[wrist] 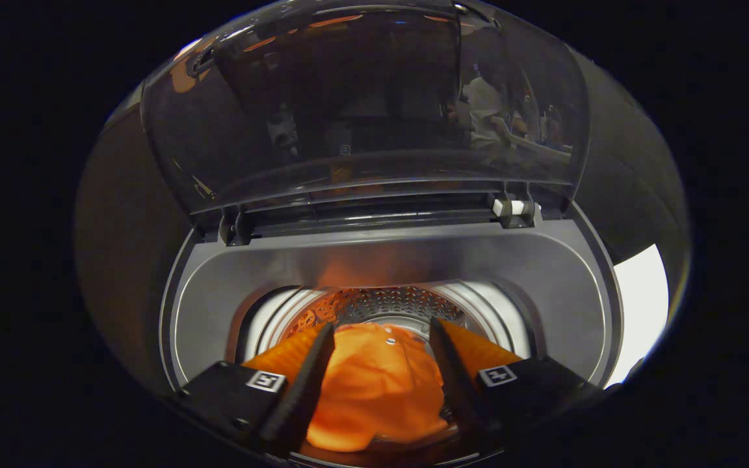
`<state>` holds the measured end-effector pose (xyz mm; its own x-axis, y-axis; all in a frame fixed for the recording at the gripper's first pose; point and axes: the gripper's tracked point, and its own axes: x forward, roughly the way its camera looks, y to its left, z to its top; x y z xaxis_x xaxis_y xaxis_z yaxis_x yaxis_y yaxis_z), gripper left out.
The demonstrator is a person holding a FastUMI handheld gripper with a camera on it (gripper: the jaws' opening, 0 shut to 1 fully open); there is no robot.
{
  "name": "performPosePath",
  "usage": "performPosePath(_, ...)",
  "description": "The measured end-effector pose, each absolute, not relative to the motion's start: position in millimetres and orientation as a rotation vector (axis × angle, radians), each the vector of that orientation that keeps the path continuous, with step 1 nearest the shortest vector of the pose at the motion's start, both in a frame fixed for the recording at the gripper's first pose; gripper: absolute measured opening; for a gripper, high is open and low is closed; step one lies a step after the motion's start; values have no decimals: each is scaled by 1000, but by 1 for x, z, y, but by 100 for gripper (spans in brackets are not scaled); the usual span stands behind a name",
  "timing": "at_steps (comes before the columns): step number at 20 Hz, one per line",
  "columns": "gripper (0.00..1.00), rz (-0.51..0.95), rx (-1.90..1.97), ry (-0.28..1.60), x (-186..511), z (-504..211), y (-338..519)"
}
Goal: Put the clothes into the washing machine and then close the washing machine lid.
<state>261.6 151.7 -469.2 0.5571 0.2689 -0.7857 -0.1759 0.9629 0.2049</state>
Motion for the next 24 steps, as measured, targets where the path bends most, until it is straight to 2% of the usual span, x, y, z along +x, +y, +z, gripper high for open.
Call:
performPosePath(3, 100, 288, 89, 914, 257, -458, 156)
performPosePath(8, 100, 331, 55, 786, 255, -404, 160)
performPosePath(13, 99, 343, 120, 604, 259, -304, 158)
performPosePath(19, 99, 336, 106, 347, 296, -162, 142)
performPosePath(24, 99, 346, 154, 274, 350, -107, 149)
